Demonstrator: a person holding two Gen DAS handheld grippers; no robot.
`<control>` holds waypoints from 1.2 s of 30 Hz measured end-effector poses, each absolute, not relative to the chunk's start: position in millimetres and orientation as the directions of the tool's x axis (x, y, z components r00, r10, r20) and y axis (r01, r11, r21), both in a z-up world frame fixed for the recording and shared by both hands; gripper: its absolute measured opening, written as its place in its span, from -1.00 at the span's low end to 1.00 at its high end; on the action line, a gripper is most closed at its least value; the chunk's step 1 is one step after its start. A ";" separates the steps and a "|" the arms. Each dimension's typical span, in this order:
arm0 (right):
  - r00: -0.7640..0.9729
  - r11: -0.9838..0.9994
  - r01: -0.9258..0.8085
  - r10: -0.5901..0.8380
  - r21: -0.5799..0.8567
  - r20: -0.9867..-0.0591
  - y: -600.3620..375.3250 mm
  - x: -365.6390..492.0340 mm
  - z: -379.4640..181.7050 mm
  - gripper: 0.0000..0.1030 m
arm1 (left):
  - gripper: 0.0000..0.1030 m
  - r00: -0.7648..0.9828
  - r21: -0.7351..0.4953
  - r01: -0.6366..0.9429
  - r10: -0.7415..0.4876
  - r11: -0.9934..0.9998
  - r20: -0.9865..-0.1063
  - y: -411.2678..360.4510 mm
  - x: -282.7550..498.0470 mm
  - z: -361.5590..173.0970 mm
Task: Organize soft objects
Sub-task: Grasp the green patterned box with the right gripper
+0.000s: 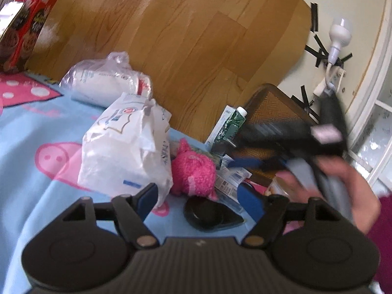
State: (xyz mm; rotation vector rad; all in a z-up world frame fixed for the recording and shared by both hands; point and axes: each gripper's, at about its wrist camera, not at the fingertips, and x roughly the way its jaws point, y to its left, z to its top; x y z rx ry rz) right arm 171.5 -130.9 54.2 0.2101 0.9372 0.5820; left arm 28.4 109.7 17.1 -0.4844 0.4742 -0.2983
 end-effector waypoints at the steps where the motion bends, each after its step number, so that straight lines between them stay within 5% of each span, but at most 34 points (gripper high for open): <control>1: 0.446 0.821 -0.394 0.565 0.414 -0.695 -141.0 157.5 53.5 0.17 | 0.43 0.849 -0.518 0.159 -0.385 0.840 -0.363 111.3 28.5 16.6; 6: 0.515 0.822 -0.464 0.554 0.330 -0.655 -148.9 119.9 62.5 0.19 | 0.43 0.851 -0.521 0.154 -0.381 0.840 -0.362 112.2 28.7 16.5; 10: 0.569 0.842 -0.468 0.520 0.269 -0.637 -119.0 140.0 71.0 0.41 | 0.49 0.859 -0.506 0.163 -0.374 0.847 -0.349 110.4 27.6 17.3; 15: 0.497 0.870 -0.442 0.438 0.216 -0.749 -78.9 186.7 39.2 0.46 | 0.49 0.859 -0.481 0.183 -0.377 0.857 -0.346 105.2 28.6 19.7; 16: 0.472 0.870 -0.442 0.432 0.218 -0.768 -75.3 192.8 29.0 0.42 | 0.49 0.858 -0.475 0.188 -0.378 0.860 -0.346 103.7 28.6 20.0; 17: 0.467 0.859 -0.444 0.463 0.254 -0.753 -77.3 194.1 25.3 0.14 | 0.49 0.857 -0.469 0.192 -0.380 0.862 -0.347 102.5 28.7 20.5; 19: 0.474 0.846 -0.452 0.496 0.283 -0.728 -81.6 190.4 29.8 -0.09 | 0.49 0.855 -0.462 0.203 -0.386 0.863 -0.346 101.1 28.6 21.0; 24: 0.644 0.878 -0.438 0.456 0.193 -0.615 -110.1 146.5 65.7 -0.16 | 0.49 0.851 -0.467 0.220 -0.402 0.856 -0.337 101.8 27.3 21.2; 28: 0.650 0.849 -0.467 0.518 0.246 -0.555 -160.6 83.3 78.1 -0.09 | 0.49 0.839 -0.484 0.246 -0.435 0.840 -0.327 103.1 25.9 21.1; 34: 0.577 0.826 -0.474 0.552 0.304 -0.602 -212.9 -16.3 38.6 0.00 | 0.49 0.737 -0.452 0.406 -0.577 0.795 -0.352 77.2 23.3 23.2; 36: 0.613 0.851 -0.450 0.514 0.270 -0.599 -221.5 -39.5 25.2 0.34 | 0.49 0.684 -0.456 0.445 -0.621 0.771 -0.383 61.6 21.2 24.5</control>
